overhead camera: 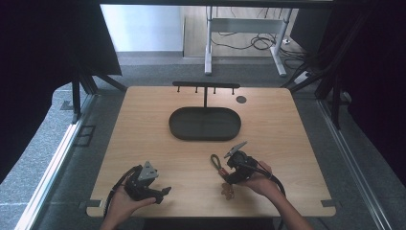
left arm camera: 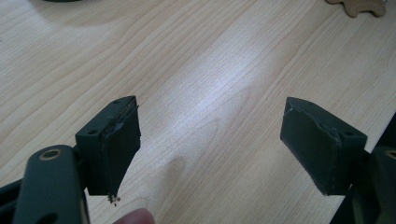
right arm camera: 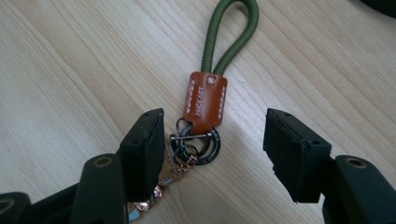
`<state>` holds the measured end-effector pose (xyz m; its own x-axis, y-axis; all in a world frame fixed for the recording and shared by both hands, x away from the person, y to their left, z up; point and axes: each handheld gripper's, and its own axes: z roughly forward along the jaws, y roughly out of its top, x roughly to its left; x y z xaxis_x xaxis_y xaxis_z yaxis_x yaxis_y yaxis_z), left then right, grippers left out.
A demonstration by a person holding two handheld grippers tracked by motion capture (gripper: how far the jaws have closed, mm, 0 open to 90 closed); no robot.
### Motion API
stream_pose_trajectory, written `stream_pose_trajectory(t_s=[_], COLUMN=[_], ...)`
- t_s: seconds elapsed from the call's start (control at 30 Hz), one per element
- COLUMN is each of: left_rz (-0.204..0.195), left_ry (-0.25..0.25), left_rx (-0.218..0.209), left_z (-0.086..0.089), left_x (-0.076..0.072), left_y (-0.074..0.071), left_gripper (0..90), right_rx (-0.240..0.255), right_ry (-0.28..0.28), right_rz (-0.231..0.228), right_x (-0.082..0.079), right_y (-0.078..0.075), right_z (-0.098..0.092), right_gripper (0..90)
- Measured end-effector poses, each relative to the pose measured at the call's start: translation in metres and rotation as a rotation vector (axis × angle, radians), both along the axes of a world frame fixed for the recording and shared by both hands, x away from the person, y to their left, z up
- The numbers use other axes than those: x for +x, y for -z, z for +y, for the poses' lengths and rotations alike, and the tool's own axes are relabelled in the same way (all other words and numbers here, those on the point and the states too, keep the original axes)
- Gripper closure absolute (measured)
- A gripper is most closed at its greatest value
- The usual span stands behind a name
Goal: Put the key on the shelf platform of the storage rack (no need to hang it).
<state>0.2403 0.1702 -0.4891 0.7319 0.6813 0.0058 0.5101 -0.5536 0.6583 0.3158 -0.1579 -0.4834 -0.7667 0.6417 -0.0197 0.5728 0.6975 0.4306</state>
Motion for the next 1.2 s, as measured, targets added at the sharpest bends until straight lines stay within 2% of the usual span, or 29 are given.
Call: stream_pose_trajectory(t_s=[0.27,0.57,0.83,0.93,1.2], left_rz=[-0.002,0.000,0.000,0.000,0.001], left_ry=[-0.002,-0.001,-0.002,-0.002,-0.004], left_rx=[-0.001,0.001,0.000,0.000,-0.002], left_z=[0.001,0.000,0.000,0.001,0.001], left_x=[0.000,0.000,0.000,0.000,0.000], left_y=[-0.001,0.000,0.000,0.000,0.000], left_gripper=[20.4,20.4,20.4,20.4,20.4], right_rx=[0.012,0.015,-0.003,-0.024,-0.045], right_ry=[-0.003,-0.022,-0.027,-0.021,-0.006], right_rz=[-0.031,-0.031,-0.008,0.007,0.032], right_x=[-0.002,-0.007,-0.006,-0.004,0.003], right_y=[-0.007,-0.009,-0.002,0.003,0.017], right_z=[0.003,0.009,0.017,0.018,0.017], right_gripper=[39.9,40.3,41.0,41.5,46.4])
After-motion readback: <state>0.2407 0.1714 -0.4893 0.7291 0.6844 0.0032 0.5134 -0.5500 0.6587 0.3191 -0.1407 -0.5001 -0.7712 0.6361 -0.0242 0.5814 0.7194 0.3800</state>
